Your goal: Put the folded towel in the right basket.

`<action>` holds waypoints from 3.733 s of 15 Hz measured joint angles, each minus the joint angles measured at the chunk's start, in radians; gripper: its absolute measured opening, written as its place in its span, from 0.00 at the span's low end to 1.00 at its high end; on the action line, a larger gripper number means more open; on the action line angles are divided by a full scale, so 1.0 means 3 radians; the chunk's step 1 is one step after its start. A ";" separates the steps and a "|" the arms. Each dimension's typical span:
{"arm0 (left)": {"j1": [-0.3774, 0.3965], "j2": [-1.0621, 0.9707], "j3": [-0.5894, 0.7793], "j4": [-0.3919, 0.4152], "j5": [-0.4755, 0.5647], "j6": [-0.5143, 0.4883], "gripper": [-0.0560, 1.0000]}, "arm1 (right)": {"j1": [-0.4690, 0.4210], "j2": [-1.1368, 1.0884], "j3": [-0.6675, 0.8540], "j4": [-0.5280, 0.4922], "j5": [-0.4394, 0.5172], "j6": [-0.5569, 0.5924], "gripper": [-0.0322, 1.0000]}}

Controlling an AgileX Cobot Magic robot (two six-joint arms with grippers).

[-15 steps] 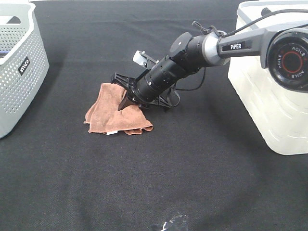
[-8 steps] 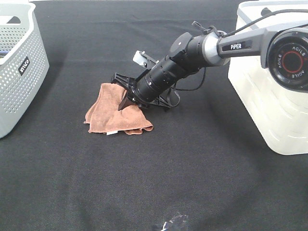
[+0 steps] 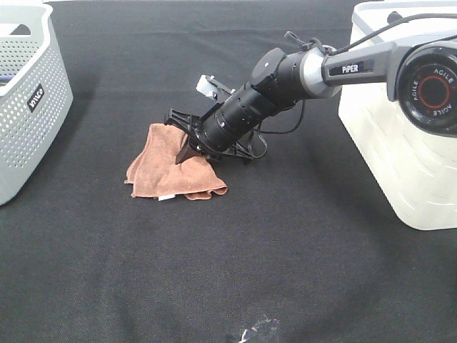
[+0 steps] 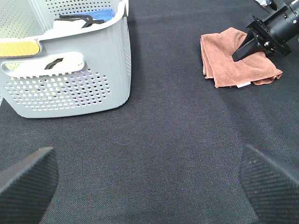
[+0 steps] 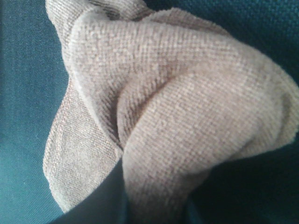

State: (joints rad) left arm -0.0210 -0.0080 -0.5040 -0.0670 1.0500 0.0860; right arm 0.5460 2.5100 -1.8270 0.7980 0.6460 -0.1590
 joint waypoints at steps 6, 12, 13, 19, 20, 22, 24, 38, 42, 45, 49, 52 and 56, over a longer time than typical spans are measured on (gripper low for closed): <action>0.0000 0.0000 0.0000 0.0000 0.0000 0.0000 0.98 | 0.0007 -0.0073 0.0023 -0.0027 0.0003 0.0003 0.23; 0.0000 0.0000 0.0000 0.0000 0.0000 0.0000 0.98 | 0.0017 -0.0947 0.0057 -0.0177 0.0453 0.0003 0.23; 0.0000 0.0000 0.0003 0.0000 0.0000 0.0000 0.98 | 0.0007 -0.1120 0.0057 -0.0217 0.0560 0.0003 0.23; 0.0000 0.0000 0.0003 0.0000 0.0000 -0.0003 0.98 | -0.0850 -0.2397 0.0057 -0.0407 0.0820 0.0003 0.23; 0.0000 0.0000 0.0003 0.0000 0.0000 -0.0003 0.98 | -0.1083 -0.2557 0.0057 -0.0513 0.0843 0.0003 0.23; 0.0000 0.0000 0.0003 0.0000 0.0000 -0.0003 0.98 | -0.1570 -0.2787 0.0057 -0.0883 0.0907 0.0003 0.23; 0.0000 0.0000 0.0003 0.0000 0.0000 -0.0003 0.98 | -0.1897 -0.2810 0.0067 -0.1477 0.0920 0.0003 0.23; 0.0000 0.0000 0.0003 0.0000 0.0000 -0.0003 0.98 | -0.2090 -0.2070 0.0303 -0.2660 0.1240 0.0580 0.97; 0.0000 0.0000 0.0003 0.0000 0.0000 -0.0003 0.98 | -0.2090 -0.2117 0.0303 -0.2660 0.1397 0.0623 0.97; 0.0000 0.0000 0.0003 0.0000 0.0000 -0.0003 0.98 | -0.1987 -0.2253 0.0303 -0.2660 0.1493 0.0680 0.97; 0.0000 0.0000 0.0003 0.0000 0.0000 -0.0003 0.98 | -0.1733 -0.2807 0.0337 -0.2680 0.1837 0.0920 0.97; 0.0000 0.0000 0.0003 0.0000 0.0000 -0.0003 0.98 | -0.1733 -0.3760 0.1047 -0.2690 0.1733 0.0947 0.97; 0.0000 0.0000 0.0003 0.0000 0.0000 -0.0003 0.98 | -0.1733 -0.5613 0.2543 -0.2683 0.1427 0.0830 0.97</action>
State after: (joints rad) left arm -0.0210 -0.0080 -0.5030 -0.0670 1.0500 0.0850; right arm 0.0260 0.8260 -1.0640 -0.0070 1.0740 0.0900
